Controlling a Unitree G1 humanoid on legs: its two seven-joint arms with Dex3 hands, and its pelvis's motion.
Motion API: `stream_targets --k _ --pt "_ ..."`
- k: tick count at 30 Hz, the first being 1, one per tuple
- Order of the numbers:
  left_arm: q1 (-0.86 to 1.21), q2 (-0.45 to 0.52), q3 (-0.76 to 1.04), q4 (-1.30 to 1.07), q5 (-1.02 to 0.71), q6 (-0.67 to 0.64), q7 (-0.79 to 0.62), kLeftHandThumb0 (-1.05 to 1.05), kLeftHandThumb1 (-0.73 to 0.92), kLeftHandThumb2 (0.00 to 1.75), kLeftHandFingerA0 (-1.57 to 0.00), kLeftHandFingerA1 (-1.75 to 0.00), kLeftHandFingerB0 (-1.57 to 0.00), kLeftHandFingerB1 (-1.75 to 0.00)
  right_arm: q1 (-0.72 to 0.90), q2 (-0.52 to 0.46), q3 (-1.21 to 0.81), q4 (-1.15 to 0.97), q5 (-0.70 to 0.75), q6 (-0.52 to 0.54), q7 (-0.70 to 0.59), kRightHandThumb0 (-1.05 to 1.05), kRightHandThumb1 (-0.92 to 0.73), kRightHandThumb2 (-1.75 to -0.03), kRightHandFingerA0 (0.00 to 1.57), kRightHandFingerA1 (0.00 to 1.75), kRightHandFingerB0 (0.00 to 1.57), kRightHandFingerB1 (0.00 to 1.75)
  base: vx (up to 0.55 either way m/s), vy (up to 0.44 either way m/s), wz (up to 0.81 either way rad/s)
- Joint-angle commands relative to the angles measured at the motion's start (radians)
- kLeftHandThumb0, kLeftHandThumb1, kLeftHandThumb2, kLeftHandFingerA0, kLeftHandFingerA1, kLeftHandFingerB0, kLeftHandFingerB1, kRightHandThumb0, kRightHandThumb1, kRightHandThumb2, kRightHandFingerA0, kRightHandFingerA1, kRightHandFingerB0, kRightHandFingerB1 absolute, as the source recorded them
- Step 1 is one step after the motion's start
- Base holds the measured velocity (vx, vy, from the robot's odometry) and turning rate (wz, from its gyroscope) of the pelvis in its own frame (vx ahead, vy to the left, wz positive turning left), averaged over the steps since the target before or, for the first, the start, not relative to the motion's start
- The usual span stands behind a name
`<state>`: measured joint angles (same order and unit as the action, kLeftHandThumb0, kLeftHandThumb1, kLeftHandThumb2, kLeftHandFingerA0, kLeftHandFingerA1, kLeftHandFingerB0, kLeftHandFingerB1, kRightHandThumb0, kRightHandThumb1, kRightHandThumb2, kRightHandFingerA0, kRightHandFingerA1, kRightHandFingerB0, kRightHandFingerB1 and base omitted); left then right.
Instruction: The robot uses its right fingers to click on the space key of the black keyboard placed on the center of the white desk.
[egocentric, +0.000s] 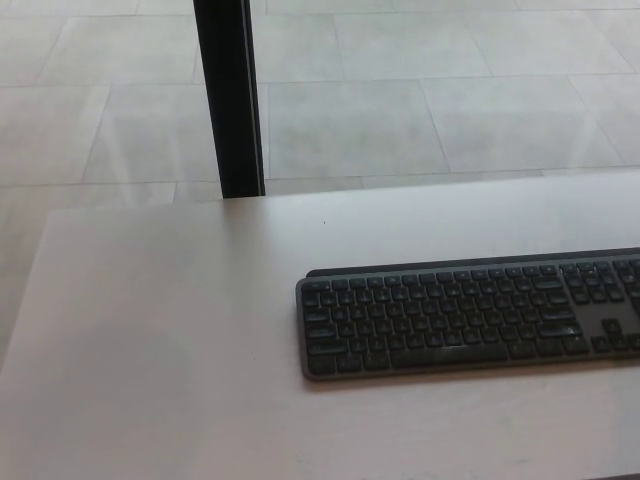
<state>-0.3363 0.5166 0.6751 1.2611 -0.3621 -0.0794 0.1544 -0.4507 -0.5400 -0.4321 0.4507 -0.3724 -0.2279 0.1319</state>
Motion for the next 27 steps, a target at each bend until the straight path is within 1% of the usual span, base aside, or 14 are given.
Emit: stream_targets --k 1,2,4,5,7,9,11,12,14,15,17,18,22,27 --pt "0.054 0.024 -0.005 0.008 0.003 -0.014 0.003 -0.52 0.66 0.6 -0.72 -0.75 -0.65 -0.59 0.079 0.09 -0.829 0.287 0.779 0.269 -0.369 -0.63 -0.67 -0.6 0.64 0.72 0.32 0.72 0.0 0.0 0.0" --pt "0.052 0.024 -0.003 0.01 0.001 -0.015 0.001 -0.51 0.66 0.59 -0.7 -0.74 -0.66 -0.6 0.085 0.102 -0.835 0.295 0.787 0.263 -0.359 -0.62 -0.67 -0.6 0.58 0.74 0.23 0.72 0.0 0.0 0.0" --pt "0.05 0.024 0.002 0.011 -0.005 -0.016 -0.002 -0.51 0.66 0.6 -0.71 -0.73 -0.66 -0.6 0.088 0.11 -0.839 0.3 0.777 0.265 -0.373 -0.62 -0.66 -0.59 0.62 0.74 0.33 0.77 0.0 0.0 0.0" --pt "0.047 0.022 0.008 0.01 -0.012 -0.014 -0.007 -0.51 0.67 0.6 -0.69 -0.75 -0.64 -0.59 0.083 0.113 -0.855 0.335 0.774 0.253 -0.386 -0.6 -0.65 -0.59 0.62 0.75 0.56 0.94 0.0 0.0 0.0" --pt "0.043 0.024 0.01 0.012 -0.014 -0.007 -0.004 -0.52 0.67 0.6 -0.69 -0.74 -0.62 -0.58 0.082 0.123 -0.857 0.346 0.75 0.241 -0.413 -0.61 -0.64 -0.59 0.62 0.77 0.58 0.98 0.0 0.0 0.0" --pt "0.05 0.022 0.002 0.009 -0.004 -0.016 0.003 -0.53 0.68 0.6 -0.71 -0.76 -0.63 -0.59 0.079 0.119 -0.873 0.406 0.75 0.233 -0.414 -0.61 -0.65 -0.61 0.72 0.84 0.99 1.3 0.0 0.0 0.0" --pt "0.053 0.023 0.005 0.009 -0.008 -0.013 -0.003 -0.53 0.69 0.6 -0.7 -0.76 -0.63 -0.59 0.076 0.122 -0.883 0.429 0.735 0.229 -0.429 -0.59 -0.66 -0.59 0.87 0.96 0.88 1.21 0.0 0.0 0.0" --pt "0.055 0.023 -0.005 0.009 0.003 -0.013 0.002 -0.54 0.7 0.61 -0.72 -0.76 -0.64 -0.6 0.084 0.133 -0.884 0.43 0.736 0.228 -0.409 -0.57 -0.67 -0.59 0.77 0.91 0.6 0.92 0.0 0.0 0.0" --pt "0.06 0.023 -0.008 0.009 0.005 -0.009 0.002 -0.54 0.7 0.61 -0.71 -0.75 -0.63 -0.59 0.089 0.147 -0.889 0.43 0.723 0.225 -0.396 -0.55 -0.67 -0.59 0.77 0.89 0.67 0.98 0.0 0.0 0.0" --pt "0.06 0.024 -0.007 0.009 0.004 -0.007 -0.004 -0.54 0.71 0.61 -0.68 -0.7 -0.57 -0.56 0.09 0.156 -0.886 0.434 0.715 0.227 -0.39 -0.56 -0.67 -0.6 0.71 0.92 0.52 0.86 0.0 0.0 0.0" --pt "0.057 0.025 0.007 0.01 -0.015 0.006 -0.028 -0.53 0.72 0.61 -0.62 -0.7 -0.52 -0.55 0.088 0.179 -0.881 0.427 0.703 0.237 -0.385 -0.55 -0.69 -0.6 0.77 1.11 0.58 0.97 0.0 0.0 0.0" --pt "0.056 0.023 0.01 0.008 -0.019 0.008 -0.032 -0.53 0.72 0.61 -0.61 -0.7 -0.53 -0.56 0.086 0.185 -0.884 0.423 0.702 0.241 -0.382 -0.53 -0.7 -0.59 0.64 0.94 0.49 0.91 0.0 0.0 0.0" --pt "0.051 0.023 0.001 0.008 -0.009 0.007 -0.022 -0.55 0.73 0.62 -0.69 -0.73 -0.58 -0.58 0.078 0.199 -0.886 0.447 0.681 0.249 -0.361 -0.53 -0.74 -0.62 0.64 0.83 0.36 0.75 0.0 0.0 0.0" --pt "0.056 0.019 0.0 0.01 -0.008 0.0 -0.022 -0.54 0.75 0.62 -0.69 -0.72 -0.6 -0.59 0.076 0.219 -0.881 0.425 0.666 0.27 -0.313 -0.56 -0.74 -0.62 0.6 0.66 0.49 0.67 0.0 0.0 0.0"
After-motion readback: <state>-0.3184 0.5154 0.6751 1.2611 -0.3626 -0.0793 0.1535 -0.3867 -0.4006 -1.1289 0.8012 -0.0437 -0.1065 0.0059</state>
